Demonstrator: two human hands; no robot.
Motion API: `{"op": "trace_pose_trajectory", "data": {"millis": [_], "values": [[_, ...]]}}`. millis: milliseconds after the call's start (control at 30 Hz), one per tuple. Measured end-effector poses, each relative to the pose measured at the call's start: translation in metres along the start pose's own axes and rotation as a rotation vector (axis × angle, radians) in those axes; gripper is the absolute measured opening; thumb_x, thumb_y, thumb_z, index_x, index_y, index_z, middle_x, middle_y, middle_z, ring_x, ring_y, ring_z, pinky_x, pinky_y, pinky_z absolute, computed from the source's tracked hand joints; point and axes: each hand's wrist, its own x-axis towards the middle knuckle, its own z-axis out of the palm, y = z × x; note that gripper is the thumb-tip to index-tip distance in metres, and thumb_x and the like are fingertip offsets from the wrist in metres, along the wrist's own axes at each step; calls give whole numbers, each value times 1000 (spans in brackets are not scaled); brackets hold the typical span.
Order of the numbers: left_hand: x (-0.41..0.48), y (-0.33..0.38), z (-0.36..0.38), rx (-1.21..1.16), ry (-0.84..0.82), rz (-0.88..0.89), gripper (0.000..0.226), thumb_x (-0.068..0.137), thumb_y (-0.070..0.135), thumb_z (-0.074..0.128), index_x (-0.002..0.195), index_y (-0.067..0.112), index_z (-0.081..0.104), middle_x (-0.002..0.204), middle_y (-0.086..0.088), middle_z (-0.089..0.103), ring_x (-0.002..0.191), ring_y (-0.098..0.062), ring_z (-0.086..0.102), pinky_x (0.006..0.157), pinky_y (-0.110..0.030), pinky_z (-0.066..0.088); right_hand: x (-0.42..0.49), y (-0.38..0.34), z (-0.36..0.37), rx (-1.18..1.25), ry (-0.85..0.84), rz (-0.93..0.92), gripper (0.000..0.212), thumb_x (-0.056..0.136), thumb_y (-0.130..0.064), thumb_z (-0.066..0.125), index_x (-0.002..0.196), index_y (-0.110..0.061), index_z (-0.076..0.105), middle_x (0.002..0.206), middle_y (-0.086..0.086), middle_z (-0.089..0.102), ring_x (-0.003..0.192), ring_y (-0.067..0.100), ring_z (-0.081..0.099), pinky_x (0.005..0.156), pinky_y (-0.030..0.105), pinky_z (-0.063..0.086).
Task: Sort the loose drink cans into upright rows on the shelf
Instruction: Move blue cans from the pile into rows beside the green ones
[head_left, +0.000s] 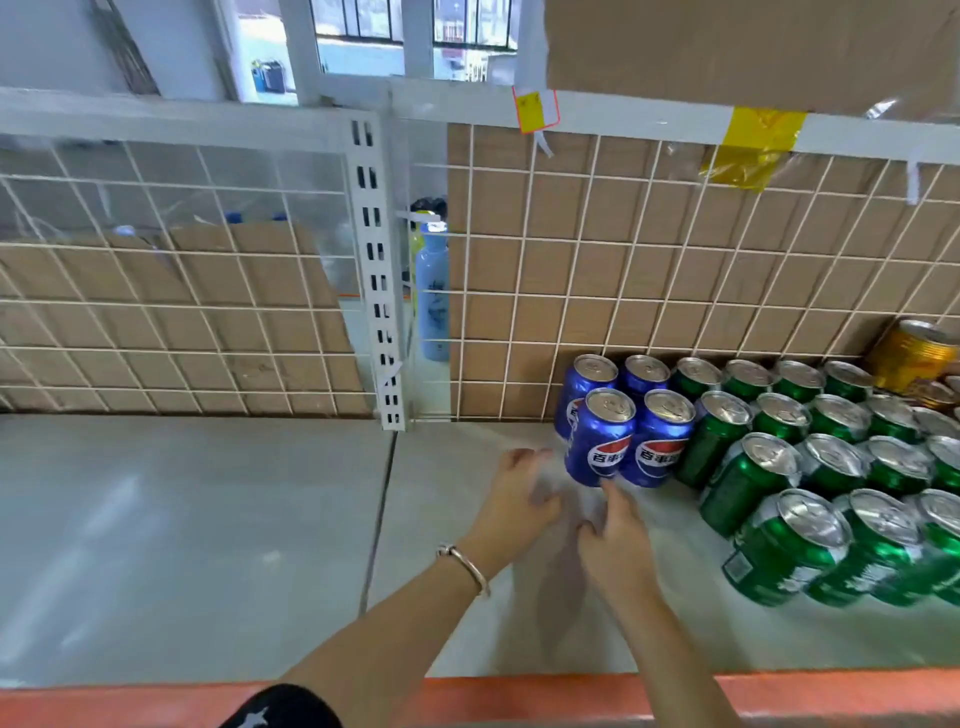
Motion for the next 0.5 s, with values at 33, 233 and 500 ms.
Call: {"op": "trace_pose_trajectory", "data": {"millis": [33,233,500], "values": [[-11,-5,-11,47,-10,7,51,88,24,58,135,8,44,133,-3,45,132,-19,34,106,-19,26,-7,-4,6,-91,-27,-9,63,85,-4,56,144,-9,34,145,14,40,132,31,39,108,36,30],[-93,-57,-105,113,100,-110,48,89,29,59,134,17,51,138,0,51,129,-15,44,103,-15,25,-52,-52,43,-437,-205,-120,56,97,-22,42,149,-23,21,153,-2,32,140,15,30,116,42,6],[-236,-124,-211,178,246,-200,44,88,23,62,130,12,54,130,-5,58,121,-17,53,97,-14,30,-163,-118,110,-532,-318,-284,52,100,-32,35,150,-26,20,150,-5,38,138,11,34,116,41,2]]}}
